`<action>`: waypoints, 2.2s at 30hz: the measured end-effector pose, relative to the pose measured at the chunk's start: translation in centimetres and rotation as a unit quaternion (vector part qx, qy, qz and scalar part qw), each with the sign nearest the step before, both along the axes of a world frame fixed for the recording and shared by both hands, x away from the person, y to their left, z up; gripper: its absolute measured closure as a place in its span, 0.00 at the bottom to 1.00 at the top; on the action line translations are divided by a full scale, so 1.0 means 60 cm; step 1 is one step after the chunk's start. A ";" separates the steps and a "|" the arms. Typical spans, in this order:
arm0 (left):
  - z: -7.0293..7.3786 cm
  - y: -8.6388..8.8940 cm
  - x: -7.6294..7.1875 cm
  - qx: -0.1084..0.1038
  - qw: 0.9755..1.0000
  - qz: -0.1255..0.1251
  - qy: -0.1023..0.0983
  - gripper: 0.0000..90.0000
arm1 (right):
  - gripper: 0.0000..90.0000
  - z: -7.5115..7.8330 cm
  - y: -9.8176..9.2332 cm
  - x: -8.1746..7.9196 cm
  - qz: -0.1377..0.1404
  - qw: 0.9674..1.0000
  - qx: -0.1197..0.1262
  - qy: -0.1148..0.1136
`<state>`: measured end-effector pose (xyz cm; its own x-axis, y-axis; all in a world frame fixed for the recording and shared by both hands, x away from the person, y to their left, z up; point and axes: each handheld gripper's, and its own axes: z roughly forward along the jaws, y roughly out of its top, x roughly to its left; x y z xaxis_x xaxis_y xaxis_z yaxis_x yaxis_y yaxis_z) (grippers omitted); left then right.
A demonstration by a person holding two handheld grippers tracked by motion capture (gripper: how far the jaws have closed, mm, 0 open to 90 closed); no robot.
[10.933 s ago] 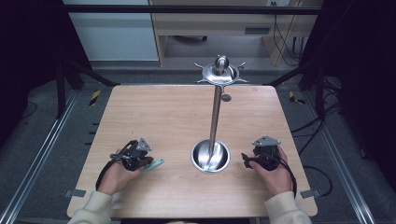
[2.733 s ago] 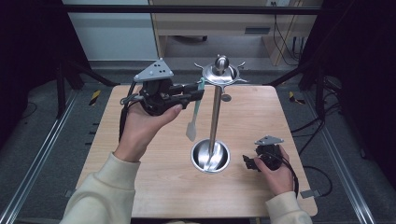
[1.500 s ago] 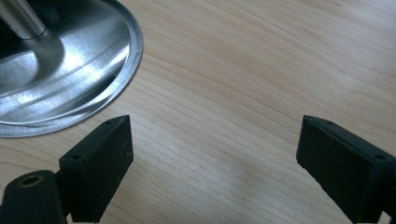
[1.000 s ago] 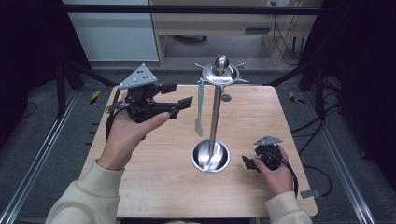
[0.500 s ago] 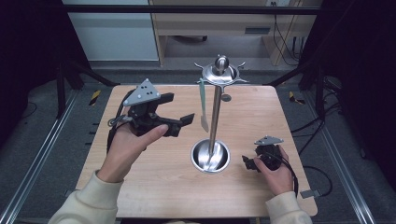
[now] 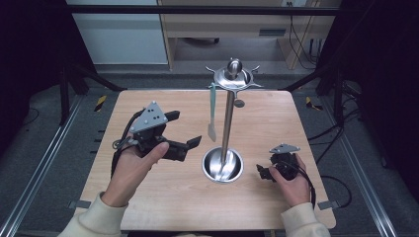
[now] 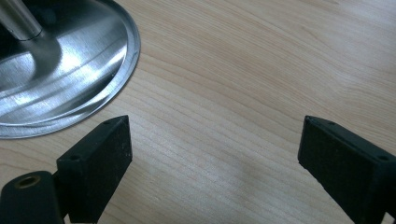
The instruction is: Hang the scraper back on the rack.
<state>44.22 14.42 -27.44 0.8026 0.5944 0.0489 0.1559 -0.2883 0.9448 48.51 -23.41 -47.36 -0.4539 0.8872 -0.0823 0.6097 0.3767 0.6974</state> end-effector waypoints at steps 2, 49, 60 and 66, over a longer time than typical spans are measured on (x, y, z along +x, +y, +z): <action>-0.011 0.003 0.000 0.006 1.000 0.002 0.000 0.06 | 0.11 0.000 0.001 0.000 0.000 1.000 0.000 0.002; -0.219 0.084 -0.011 0.061 0.994 0.040 0.082 0.07 | 0.11 -0.002 0.001 0.000 0.001 1.000 -0.001 0.003; -0.251 0.122 0.008 0.087 0.989 0.078 0.092 0.07 | 0.11 -0.002 0.002 -0.001 0.001 1.000 -0.001 0.002; -0.266 0.141 0.018 0.091 0.986 0.096 0.102 0.07 | 0.11 -0.001 0.002 -0.001 0.001 1.000 0.000 0.002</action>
<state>45.32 22.89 -43.42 0.6810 0.7321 0.0180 0.4046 -0.3966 0.8240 48.44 -23.26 -47.45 -0.4556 0.8866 -0.0797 0.6124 0.3772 0.6948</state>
